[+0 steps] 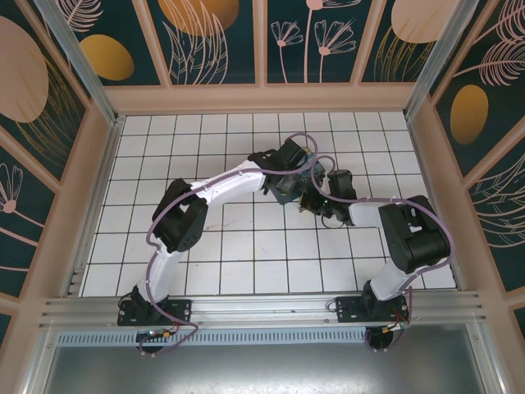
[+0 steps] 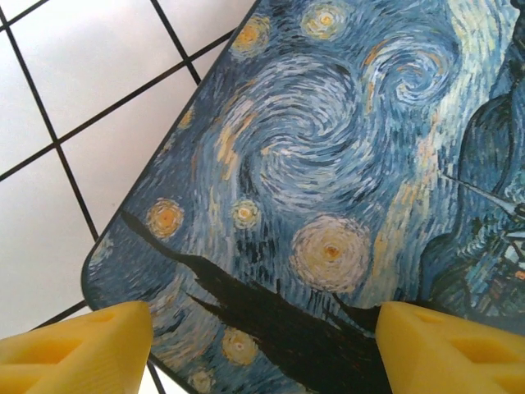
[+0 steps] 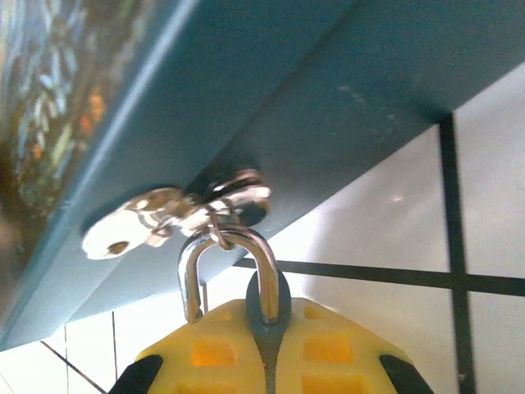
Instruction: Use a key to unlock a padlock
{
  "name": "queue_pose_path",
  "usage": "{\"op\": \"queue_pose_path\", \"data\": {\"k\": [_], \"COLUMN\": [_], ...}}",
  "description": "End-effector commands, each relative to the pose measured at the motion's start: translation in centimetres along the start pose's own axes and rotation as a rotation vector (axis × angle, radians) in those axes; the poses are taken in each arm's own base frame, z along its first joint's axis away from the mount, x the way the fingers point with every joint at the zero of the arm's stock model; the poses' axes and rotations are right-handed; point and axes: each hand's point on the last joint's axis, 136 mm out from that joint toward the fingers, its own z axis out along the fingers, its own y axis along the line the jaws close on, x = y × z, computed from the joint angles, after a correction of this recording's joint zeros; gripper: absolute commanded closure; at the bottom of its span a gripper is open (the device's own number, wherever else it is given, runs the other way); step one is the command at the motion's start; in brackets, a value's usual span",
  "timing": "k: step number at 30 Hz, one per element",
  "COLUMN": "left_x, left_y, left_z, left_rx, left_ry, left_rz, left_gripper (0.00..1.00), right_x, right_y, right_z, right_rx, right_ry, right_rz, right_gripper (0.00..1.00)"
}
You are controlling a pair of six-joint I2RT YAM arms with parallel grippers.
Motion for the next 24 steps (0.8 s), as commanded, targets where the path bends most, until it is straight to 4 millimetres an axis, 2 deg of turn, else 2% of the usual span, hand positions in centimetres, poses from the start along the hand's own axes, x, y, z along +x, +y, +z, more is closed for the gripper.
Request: {"op": "queue_pose_path", "data": {"k": [1, 5, 8, 15, 18, 21, 24], "left_x": [4.8, 7.4, 8.9, 10.7, 11.7, 13.0, 14.2], "left_y": [-0.8, -0.4, 0.0, 0.0, 0.1, 0.1, -0.1], "left_z": [3.3, 4.8, 5.5, 6.4, 6.9, 7.7, 8.5], "left_rx": [-0.009, -0.045, -0.062, -0.063, -0.065, -0.066, -0.065], "left_ry": [0.146, 0.202, 0.231, 0.262, 0.287, 0.318, 0.352], "left_rz": [0.076, 0.11, 0.124, 0.132, 0.141, 0.156, 0.162], "left_gripper": [0.28, 0.33, 0.36, 0.45, 0.49, 0.52, 0.55], "right_x": [-0.5, -0.7, -0.8, -1.9, -3.6, -6.6, -10.9], "right_y": [-0.9, -3.3, -4.1, -3.3, -2.5, -1.7, -2.9], "right_z": [-0.7, -1.2, -1.7, -1.9, -2.2, -3.1, -4.8], "right_rx": [0.009, 0.05, 0.06, 0.029, -0.011, -0.072, -0.116], "right_ry": [-0.023, -0.025, -0.038, -0.057, -0.08, -0.132, -0.24], "right_rz": [0.02, 0.068, 0.086, 0.076, 0.073, 0.07, 0.109], "right_gripper": [1.0, 1.0, 1.0, 1.0, 1.0, 1.0, 1.0]}}
